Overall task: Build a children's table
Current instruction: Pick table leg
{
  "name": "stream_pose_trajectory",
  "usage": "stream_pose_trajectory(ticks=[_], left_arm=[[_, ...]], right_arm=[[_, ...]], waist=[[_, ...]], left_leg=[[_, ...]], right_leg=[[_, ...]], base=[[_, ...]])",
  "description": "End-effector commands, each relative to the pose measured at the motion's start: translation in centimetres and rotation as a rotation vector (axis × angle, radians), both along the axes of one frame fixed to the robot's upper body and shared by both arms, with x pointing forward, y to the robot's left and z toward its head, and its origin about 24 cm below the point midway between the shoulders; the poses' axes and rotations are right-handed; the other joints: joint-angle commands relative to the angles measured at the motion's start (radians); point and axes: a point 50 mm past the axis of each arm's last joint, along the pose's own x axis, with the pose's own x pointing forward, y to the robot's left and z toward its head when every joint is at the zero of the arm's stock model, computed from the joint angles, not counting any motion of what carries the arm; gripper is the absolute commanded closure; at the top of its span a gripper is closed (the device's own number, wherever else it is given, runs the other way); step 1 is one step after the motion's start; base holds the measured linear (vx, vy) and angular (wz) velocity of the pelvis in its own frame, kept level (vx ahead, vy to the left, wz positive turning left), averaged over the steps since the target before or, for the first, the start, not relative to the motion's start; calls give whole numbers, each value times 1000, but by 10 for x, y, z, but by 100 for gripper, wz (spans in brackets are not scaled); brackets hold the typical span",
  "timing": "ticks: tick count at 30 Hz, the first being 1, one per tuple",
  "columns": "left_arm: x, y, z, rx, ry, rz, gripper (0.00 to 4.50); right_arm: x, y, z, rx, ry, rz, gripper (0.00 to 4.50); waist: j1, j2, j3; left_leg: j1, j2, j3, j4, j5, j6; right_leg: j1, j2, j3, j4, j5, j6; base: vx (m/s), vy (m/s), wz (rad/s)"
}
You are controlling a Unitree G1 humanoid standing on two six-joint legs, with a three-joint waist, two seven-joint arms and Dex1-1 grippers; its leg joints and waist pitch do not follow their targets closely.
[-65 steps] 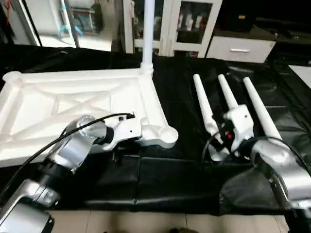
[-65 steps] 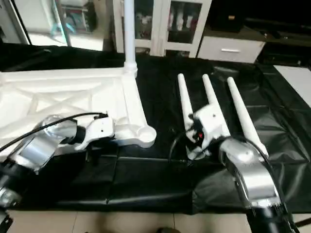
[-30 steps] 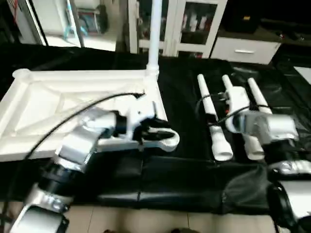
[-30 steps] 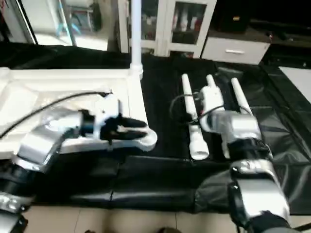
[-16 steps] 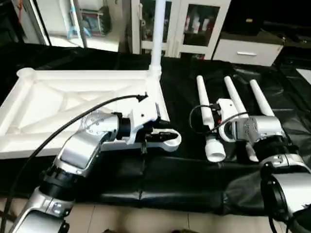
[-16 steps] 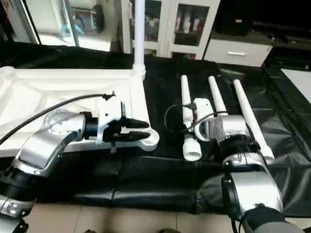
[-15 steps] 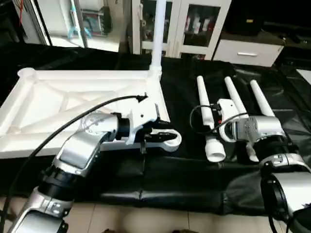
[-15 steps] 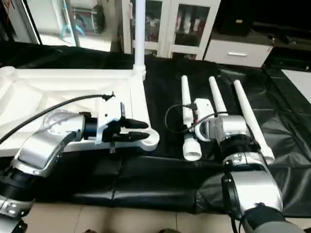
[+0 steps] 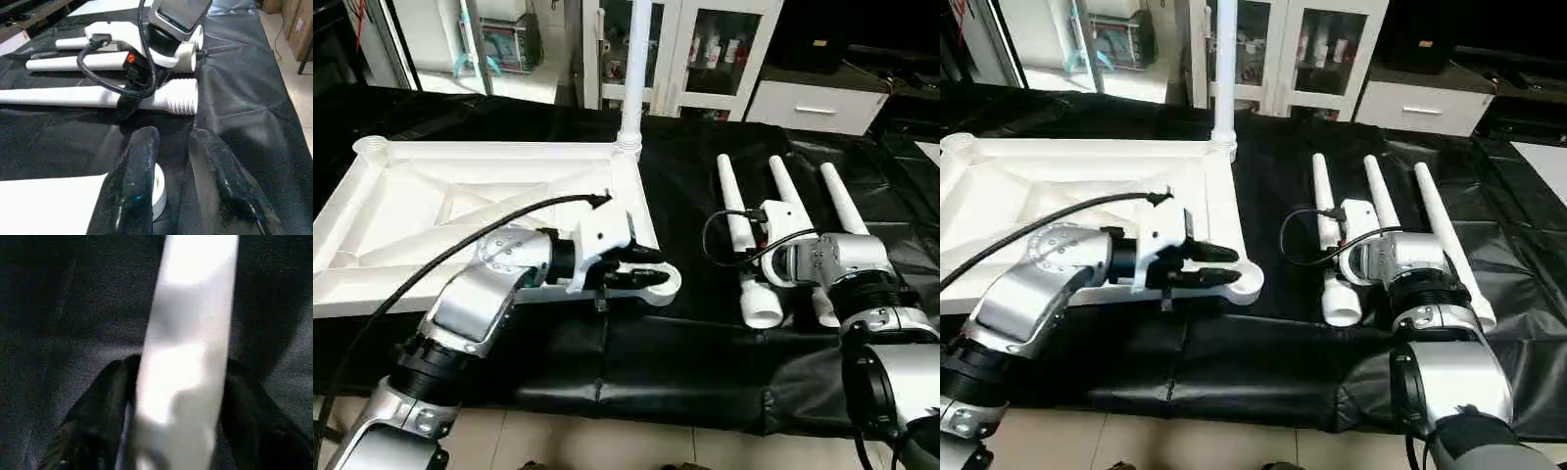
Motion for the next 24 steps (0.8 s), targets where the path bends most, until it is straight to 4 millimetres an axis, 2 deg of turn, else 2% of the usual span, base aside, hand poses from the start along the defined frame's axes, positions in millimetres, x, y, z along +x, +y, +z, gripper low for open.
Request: stream_pose_trajectory(ticks=[1,2,3,7,9,10,11,13,14,15,16,17,18,19,20,22,23,24], left_arm=[[0,-2,5,2,-21,1,319],[1,-1,4,3,-21,4,319],[1,-2,4,4,-19,6,319],[1,-3,4,1,-16,5,319],[0,-3,5,-5,-16,8,319],[1,-3,6,-21,-13,15,319],[2,-3,8,-43,-14,28,319],[3,-3,10,-55,-11,31,319],[4,-3,11,-66,-12,41,319],[7,-3,14,-95,-18,67,319],[12,-4,18,-152,-16,111,319],[14,-5,21,-180,-14,132,319],[21,-6,26,-254,-11,189,319],[21,-6,27,-259,-10,193,319],[25,-7,31,-316,2,232,319],[31,-10,42,-480,97,286,290],[29,-13,50,-580,200,259,283],[28,-15,52,-598,218,240,280]], right_arm=[[-3,-7,-3,9,19,-39,214],[-4,-8,-4,12,19,-44,221],[-4,-8,-4,20,18,-52,230],[-5,-10,-3,27,15,-63,264],[-6,-11,-2,31,4,-70,266],[-5,-12,1,39,-13,-81,266],[-4,-14,9,53,-62,-97,267],[-4,-16,14,63,-83,-109,267],[-4,-17,19,67,-101,-116,267],[-6,-17,26,88,-147,-120,267],[-8,-18,34,104,-191,-122,268],[-10,-18,38,111,-212,-122,268],[-14,-18,48,130,-304,-110,268],[-14,-18,48,131,-311,-108,268],[-18,-17,56,145,-392,-89,268],[-34,-12,77,209,-614,26,268],[-49,-5,88,267,-714,133,268],[-54,-2,92,287,-741,181,268]], waist=[[0,20,-76],[-1,16,-76],[0,19,-73],[-1,16,-72],[1,16,-73],[1,27,-71],[2,29,-72],[6,23,-74],[7,24,-73],[7,25,-69],[6,21,-66],[13,22,-71],[11,21,-70],[15,19,-65],[12,16,-67],[15,18,-65],[17,17,-66],[22,17,-68]], left_leg=[[8,-4,16,-65,-244,-27],[8,-4,18,-64,-246,-26],[7,-5,16,-66,-248,-26],[7,-5,17,-66,-256,-24],[8,-5,17,-66,-253,-23],[9,-6,15,-67,-254,-28],[10,-6,15,-66,-256,-31],[9,-7,15,-67,-240,-26],[8,-7,15,-67,-238,-25],[8,-8,16,-67,-239,-23],[6,-10,19,-67,-234,-18],[8,-9,16,-65,-223,-17],[4,-10,16,-67,-211,-12],[5,-10,18,-65,-216,-8],[3,-10,17,-66,-212,-5],[4,-8,21,-63,-232,11],[3,-7,18,-64,-227,16],[3,-7,18,-63,-215,32]], right_leg=[[62,-16,16,-54,-227,-207],[62,-15,16,-56,-226,-207],[62,-15,16,-54,-225,-209],[63,-14,16,-57,-236,-205],[63,-14,16,-57,-238,-202],[62,-12,15,-57,-231,-203],[63,-12,15,-56,-223,-204],[67,-11,16,-54,-202,-203],[67,-11,15,-54,-203,-204],[66,-10,16,-57,-211,-202],[68,-7,19,-61,-211,-192],[71,-10,17,-57,-205,-192],[72,-11,17,-58,-209,-189],[69,-13,19,-62,-227,-182],[71,-12,18,-61,-231,-180],[67,-15,19,-69,-263,-164],[70,-16,18,-68,-261,-165],[72,-16,18,-65,-241,-177]], base=[[0,0,0],[0,0,0],[0,0,0],[0,0,0],[0,0,0],[0,0,0],[0,0,0],[0,0,0],[0,0,0],[0,0,0],[0,0,0],[0,0,0],[0,0,0],[0,0,0],[0,0,0],[0,0,0],[0,0,0],[0,0,0]])
